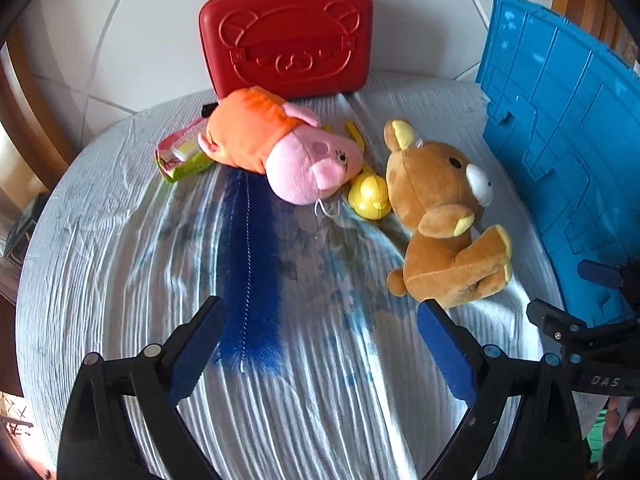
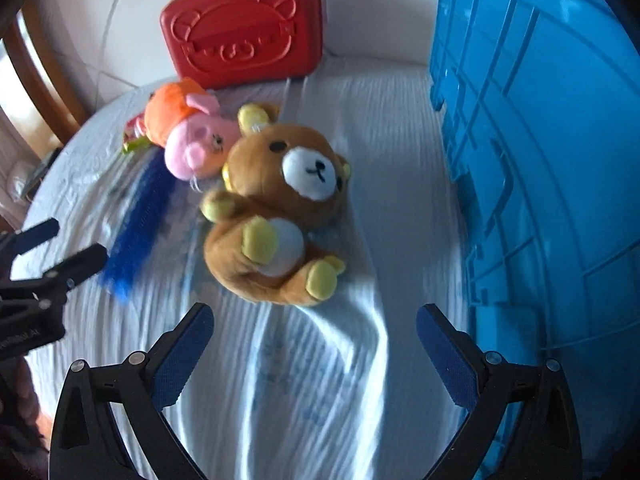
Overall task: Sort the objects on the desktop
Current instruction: 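Move both grippers down toward the brown teddy bear on the bed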
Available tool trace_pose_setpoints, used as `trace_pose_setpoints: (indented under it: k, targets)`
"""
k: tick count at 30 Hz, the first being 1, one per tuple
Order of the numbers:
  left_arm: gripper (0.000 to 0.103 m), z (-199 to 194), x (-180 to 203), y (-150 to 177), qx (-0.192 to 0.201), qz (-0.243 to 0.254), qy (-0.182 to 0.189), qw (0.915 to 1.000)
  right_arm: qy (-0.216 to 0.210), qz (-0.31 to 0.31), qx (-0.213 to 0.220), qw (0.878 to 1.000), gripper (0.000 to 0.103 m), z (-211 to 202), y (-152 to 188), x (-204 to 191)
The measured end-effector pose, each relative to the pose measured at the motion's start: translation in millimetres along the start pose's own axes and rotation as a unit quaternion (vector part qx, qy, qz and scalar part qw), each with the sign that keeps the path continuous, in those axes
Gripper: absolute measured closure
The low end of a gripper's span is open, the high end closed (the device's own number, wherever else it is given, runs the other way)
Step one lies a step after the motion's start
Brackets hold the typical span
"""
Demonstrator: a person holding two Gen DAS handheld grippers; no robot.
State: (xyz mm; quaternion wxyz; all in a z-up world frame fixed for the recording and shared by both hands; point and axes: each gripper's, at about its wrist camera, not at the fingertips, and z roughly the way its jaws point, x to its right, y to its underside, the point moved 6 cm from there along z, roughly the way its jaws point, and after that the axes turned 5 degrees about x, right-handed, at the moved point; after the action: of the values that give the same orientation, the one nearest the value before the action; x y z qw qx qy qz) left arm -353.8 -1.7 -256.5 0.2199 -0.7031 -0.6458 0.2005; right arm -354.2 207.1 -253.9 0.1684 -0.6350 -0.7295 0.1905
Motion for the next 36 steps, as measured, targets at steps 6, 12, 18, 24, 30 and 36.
trace_pose_setpoints:
  k: [6,12,18,24,30,36]
  targets:
    - [0.012,30.1,8.3,27.8,-0.04,0.005,0.001,0.9992,0.059,-0.016,-0.05,0.997,0.038,54.4,31.7,21.7]
    - [0.012,43.6,5.8,29.2,-0.05,0.004,-0.012,0.9987,0.077,-0.025,-0.019,0.997,0.038,82.5,14.8,31.7]
    - [0.012,33.8,-30.0,21.1,-0.035,-0.018,-0.054,0.9977,-0.087,-0.049,-0.007,0.995,0.038,92.6,4.1,-30.9]
    - [0.012,15.8,-51.1,17.6,-0.021,-0.048,-0.067,0.9964,-0.176,-0.046,-0.01,0.983,0.037,96.0,1.0,-86.3]
    - [0.012,19.6,3.5,7.5,-0.015,-0.076,0.01,0.997,-0.122,-0.013,-0.003,0.992,0.037,71.9,20.1,-28.2]
    - [0.012,53.8,72.0,4.2,-0.027,-0.052,0.026,0.9979,-0.015,0.023,0.023,0.999,0.036,49.0,34.8,43.5]
